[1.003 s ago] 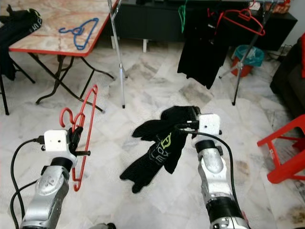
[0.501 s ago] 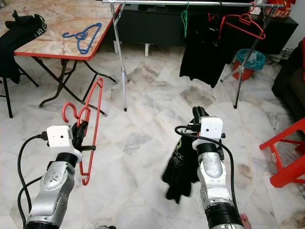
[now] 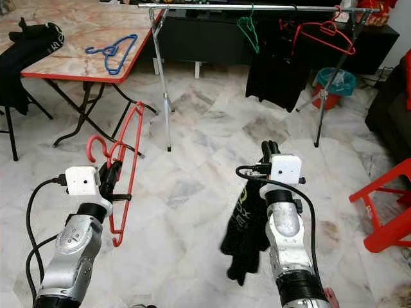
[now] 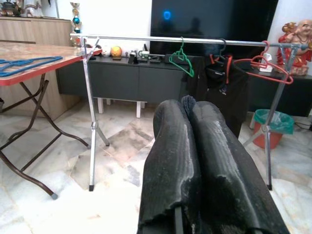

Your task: Hang hanger

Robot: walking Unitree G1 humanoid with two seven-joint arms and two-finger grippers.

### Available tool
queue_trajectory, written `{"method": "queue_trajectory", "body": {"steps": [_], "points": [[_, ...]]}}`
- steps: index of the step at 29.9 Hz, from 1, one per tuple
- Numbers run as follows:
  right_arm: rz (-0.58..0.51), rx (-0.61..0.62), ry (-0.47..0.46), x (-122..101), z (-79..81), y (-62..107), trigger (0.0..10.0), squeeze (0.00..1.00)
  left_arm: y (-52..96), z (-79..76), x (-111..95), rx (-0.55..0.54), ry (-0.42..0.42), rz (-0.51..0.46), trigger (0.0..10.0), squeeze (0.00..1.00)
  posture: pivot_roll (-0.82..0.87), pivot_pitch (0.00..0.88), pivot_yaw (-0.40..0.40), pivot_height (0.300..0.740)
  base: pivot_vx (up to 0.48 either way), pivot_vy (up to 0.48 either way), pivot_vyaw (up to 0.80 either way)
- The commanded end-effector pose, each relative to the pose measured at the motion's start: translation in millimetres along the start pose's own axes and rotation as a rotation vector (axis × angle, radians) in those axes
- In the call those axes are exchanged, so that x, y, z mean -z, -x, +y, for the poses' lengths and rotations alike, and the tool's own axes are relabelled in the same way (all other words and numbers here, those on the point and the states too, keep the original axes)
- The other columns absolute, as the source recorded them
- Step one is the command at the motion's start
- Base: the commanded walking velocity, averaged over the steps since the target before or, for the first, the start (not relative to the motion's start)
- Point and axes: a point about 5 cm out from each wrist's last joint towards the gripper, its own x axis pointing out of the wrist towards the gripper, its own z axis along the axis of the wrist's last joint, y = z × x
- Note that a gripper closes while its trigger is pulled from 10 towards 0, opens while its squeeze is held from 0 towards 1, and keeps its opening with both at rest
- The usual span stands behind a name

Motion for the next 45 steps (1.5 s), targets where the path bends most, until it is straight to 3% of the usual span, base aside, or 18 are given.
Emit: {"method": "queue_trajectory", "body": {"steps": [1, 45], "points": [[-0.048, -0.002, 0.007, -11.7, 1.4, -6.9, 10.0, 0.0, -1.8, 0.2, -1.9, 0.003, 0.008, -0.004, 10.0, 0.0, 0.05, 0.085, -0.023, 0.74, 0.0, 0.285, 0.0], [-0.059, 0.007, 0.01, -15.4, 2.5, -12.7, 10.0, 0.0, -2.2, 0.4, -3.9, 0.02, -0.008, -0.008, 10.0, 0.0, 0.06, 0.102, -0.022, 0.74, 0.0, 0.329, 0.0]]}}
